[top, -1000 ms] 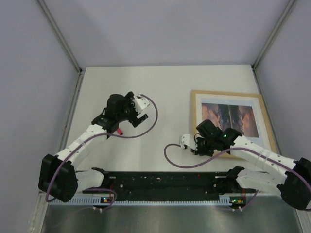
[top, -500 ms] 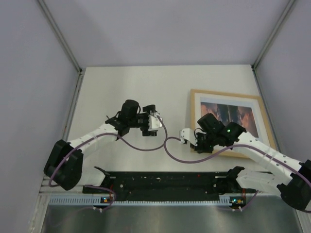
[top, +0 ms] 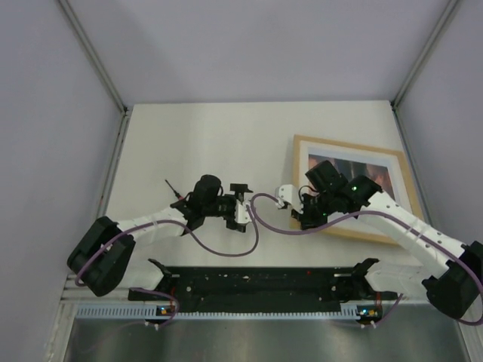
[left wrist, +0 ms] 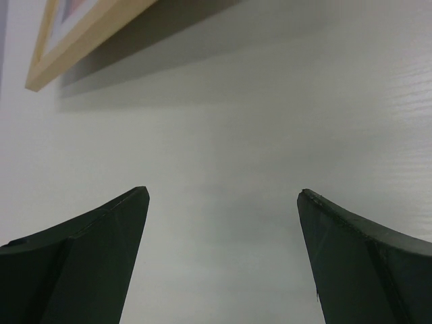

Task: Take the photo out of the frame
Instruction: Turn over the photo frame at the center of the board.

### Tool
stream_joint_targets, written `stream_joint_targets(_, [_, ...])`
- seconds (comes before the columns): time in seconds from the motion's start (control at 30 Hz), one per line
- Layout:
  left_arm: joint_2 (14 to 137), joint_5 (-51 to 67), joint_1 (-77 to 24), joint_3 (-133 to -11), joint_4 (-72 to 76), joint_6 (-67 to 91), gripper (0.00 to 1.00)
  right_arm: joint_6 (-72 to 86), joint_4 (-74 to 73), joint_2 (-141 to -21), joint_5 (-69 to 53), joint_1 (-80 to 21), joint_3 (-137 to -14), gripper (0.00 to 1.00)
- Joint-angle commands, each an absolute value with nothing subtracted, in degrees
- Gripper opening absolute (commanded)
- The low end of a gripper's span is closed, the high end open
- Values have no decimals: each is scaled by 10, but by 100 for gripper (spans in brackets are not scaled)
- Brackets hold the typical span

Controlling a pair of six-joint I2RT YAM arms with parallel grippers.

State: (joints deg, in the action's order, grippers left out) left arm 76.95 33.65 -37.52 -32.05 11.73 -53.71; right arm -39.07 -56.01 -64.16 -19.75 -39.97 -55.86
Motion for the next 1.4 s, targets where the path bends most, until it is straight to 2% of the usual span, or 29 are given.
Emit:
stream_joint_targets(0.0, [752, 352, -391, -321, 220, -513, 98, -387, -564, -656, -292, -398, -623, 0])
stream_joint_targets(0.2, [767, 352, -403, -318, 267, -482, 98, -388, -577, -688, -349, -397, -642, 0])
stream_joint_targets(0.47, [815, 390, -409, -366, 233, -464, 98, -394, -606, -726, -423, -400, -689, 0])
stream_joint_targets(0.73, [860, 376, -425, -403, 258, -426, 98, -397, -614, -767, -428, -412, -705, 0])
stream_joint_targets(1.0, [898, 401, -439, -472, 178, -431, 98, -401, -636, -792, -436, -411, -737, 0])
stream_joint_targets(1.17, [911, 375, -452, -489, 178, -432, 96, -402, -643, -795, -440, -410, -741, 0])
stream_joint_targets(1.37, [885, 275, -457, -474, 185, -465, 98, -414, -663, -790, -458, -388, -756, 0])
